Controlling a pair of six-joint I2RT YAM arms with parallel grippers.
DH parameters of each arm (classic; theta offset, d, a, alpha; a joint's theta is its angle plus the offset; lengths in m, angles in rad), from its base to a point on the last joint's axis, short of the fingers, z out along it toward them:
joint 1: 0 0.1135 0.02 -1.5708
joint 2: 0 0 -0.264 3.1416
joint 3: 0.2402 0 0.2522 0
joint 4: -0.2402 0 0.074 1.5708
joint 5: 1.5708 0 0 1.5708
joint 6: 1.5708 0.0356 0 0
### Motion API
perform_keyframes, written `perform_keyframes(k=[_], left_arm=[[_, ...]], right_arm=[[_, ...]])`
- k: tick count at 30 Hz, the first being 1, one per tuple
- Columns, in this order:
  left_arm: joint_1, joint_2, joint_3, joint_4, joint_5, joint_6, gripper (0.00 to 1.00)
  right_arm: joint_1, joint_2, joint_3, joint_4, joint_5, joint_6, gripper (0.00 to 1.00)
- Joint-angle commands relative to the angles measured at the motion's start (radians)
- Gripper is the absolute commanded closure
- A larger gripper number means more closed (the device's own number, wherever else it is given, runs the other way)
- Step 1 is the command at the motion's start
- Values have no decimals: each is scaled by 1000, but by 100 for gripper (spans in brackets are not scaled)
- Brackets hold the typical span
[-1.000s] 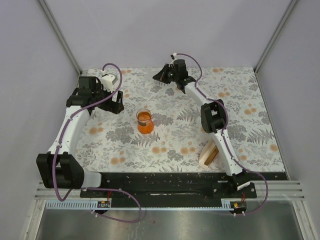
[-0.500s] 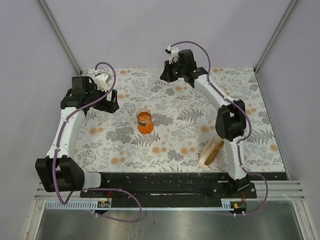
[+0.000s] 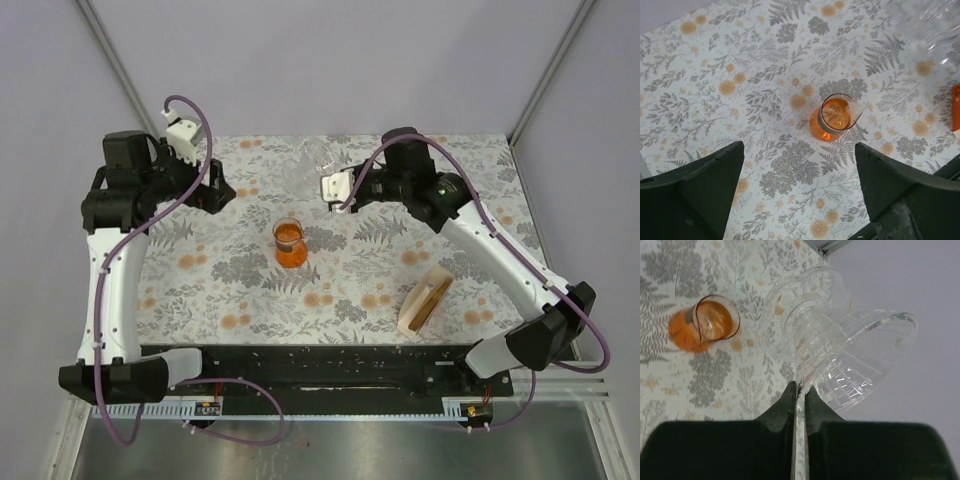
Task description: Place the coffee filter in the dripper
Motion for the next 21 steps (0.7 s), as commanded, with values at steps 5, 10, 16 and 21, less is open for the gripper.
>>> perform_keyframes(k=[5,10,16,21], left_arm=[[-3,-98,120,-80,214,-43,1],[-9,-136,76,-92,285,92,1],[-9,-158,19,-258,346,637,1],[-24,-144,74,-245,357,554,1]], right_arm=[[156,25,143,-309,242,-428,100],[257,41,145,-328,401,-556,100],[316,50,119,-286,536,-707,100],[349,82,108,-256,597,-799,100]])
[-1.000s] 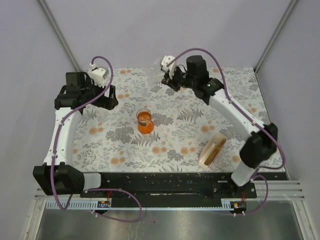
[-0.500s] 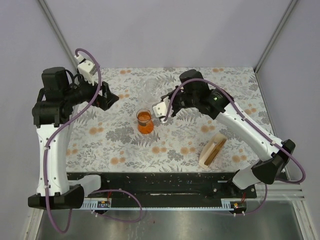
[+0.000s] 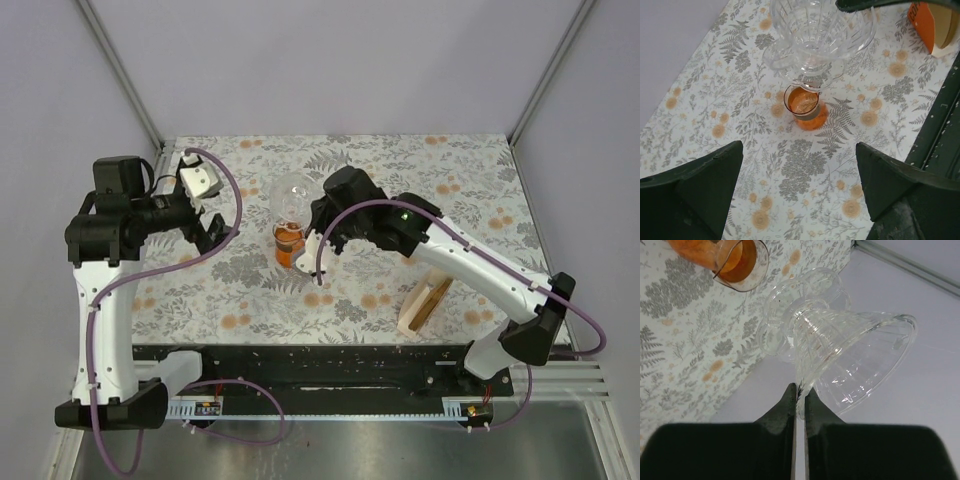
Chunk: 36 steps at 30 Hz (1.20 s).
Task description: Place the coffee filter in the dripper
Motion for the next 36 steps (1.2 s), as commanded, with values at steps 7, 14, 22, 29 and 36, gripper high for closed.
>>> perform_keyframes(k=[7,14,22,29,36], left_arm=[[-74,14,45,222,-109,-468,1],[-214,97,30,181,-269,-367,1],[-222,224,48,140,-273,-339,2],[-263,273,18,151,-292,-353,33],[-285,302,-5,150,-286,-361,62]], right_arm=[[107,95,1,88,208,-195,100],[150,118,-4,97,193,-202,100],[159,110,-37,122,186,-213,100],[162,115,-33,126,180,-201,100],[162,113,-40,139,177,-155,100]])
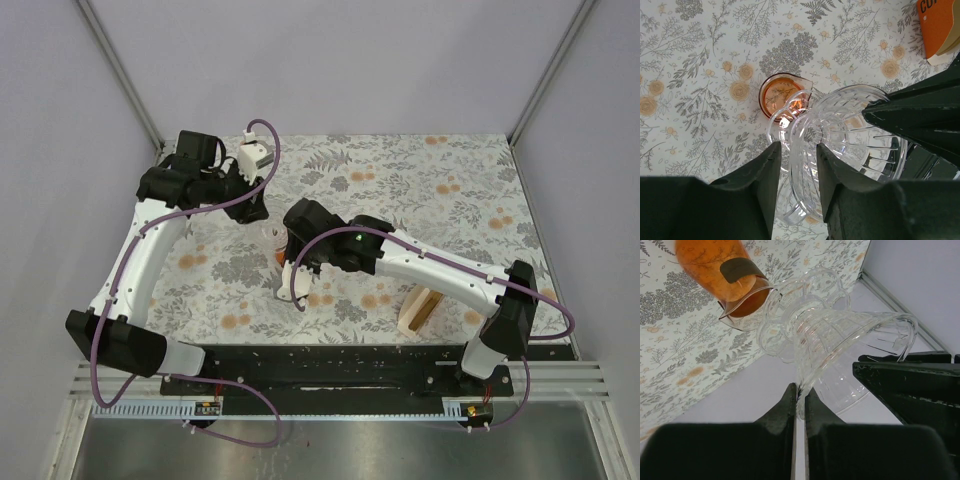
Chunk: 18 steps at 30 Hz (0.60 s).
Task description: Place the coffee filter in the dripper
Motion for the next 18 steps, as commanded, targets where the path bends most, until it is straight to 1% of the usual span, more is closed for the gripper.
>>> perform_keyframes(k=[1,3,5,6,7,9,10,11,13,16,18], left_arm=[[-13,18,-9,20,-5,-1,66],[-15,26,-7,18,6,-4,79],[-15,35,-1,18,4,-17,98],[-13,40,5,26,1,-32,100],[-15,46,11,29,0,-46,100],[-15,63,20,41,3,-76,100],[-15,69,25,47,1,-92,100],[-13,81,31,55,-5,-112,100],[-10,110,46,69,-19,-159,100],[4,148,68,102,-37,-240,100],[11,176,86,115,-37,-288,100]], right_arm=[[11,-23,0,60,15,20,100],[11,-25,-6,72,19,31,100],[11,-25,-8,80,19,51,100],[11,-22,-9,85,17,66,100],[11,-22,-14,101,15,86,95],[11,-26,-28,152,15,149,73],[10,-31,-35,181,14,182,58],[6,-37,-40,202,12,228,49],[-1,-58,-52,244,-4,306,39],[-23,-113,-106,325,-61,437,28],[-36,-167,-136,371,-105,564,24]])
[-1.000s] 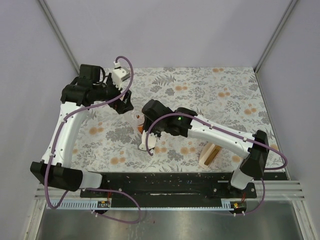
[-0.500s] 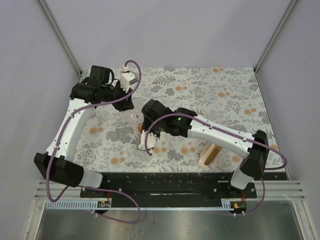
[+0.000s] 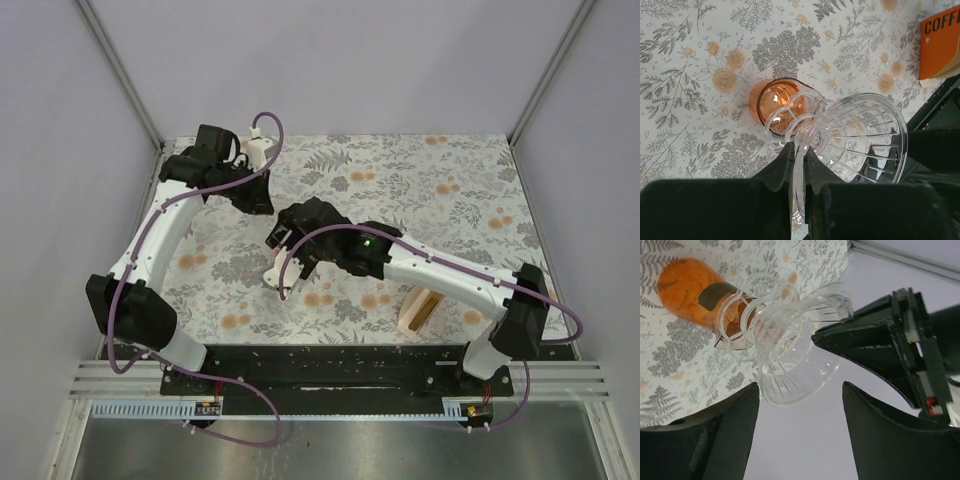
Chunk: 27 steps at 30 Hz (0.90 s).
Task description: Place the coffee filter in the dripper
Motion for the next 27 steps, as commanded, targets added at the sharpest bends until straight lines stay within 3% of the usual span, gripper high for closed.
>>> perform_keyframes(k=[1,5,12,27], left_arm=[[18,46,82,96,-7,-149,100],[27,102,116,116,26,-211,100],[32,155,117,108,43,-231,100],[35,150,22,124,14,-177,100]], right_arm=[[-40,-155,-53,185,-109,354,23],[-87,-236,-55,194,-208,713,13],[-164,-321,-106,177,-211,1107,7],[-259,-372,-175,213,-117,1347,5]])
